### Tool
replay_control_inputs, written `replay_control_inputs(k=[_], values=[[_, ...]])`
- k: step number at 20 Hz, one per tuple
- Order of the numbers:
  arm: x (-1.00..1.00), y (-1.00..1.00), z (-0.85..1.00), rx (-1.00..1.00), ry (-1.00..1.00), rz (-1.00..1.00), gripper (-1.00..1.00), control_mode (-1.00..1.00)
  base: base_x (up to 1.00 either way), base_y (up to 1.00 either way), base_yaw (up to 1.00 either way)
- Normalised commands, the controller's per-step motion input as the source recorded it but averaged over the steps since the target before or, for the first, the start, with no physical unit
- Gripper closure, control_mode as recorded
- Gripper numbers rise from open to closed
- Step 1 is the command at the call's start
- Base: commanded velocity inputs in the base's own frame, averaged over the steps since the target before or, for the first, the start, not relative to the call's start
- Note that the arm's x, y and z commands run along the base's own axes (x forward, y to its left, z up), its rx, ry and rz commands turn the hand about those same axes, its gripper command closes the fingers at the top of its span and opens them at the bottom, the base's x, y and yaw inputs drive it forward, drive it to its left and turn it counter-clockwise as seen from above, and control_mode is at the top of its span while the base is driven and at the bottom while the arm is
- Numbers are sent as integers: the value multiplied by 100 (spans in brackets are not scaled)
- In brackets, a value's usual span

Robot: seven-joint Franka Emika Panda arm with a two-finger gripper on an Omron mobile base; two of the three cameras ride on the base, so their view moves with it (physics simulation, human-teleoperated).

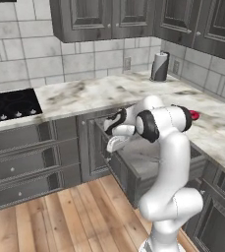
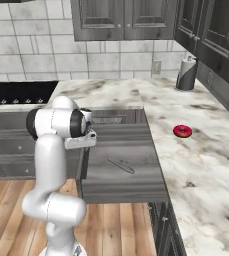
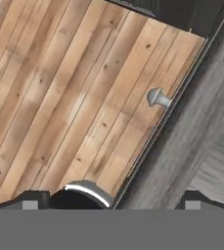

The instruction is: Pick the tongs from the drawer and place it on the counter.

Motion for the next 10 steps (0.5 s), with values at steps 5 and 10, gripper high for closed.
replay_control_inputs(k=[5, 10], values=[[13, 43, 100, 21, 0, 9, -100, -100, 0, 0, 0], [1, -81, 100, 22, -9, 12, -100, -100, 0, 0, 0]])
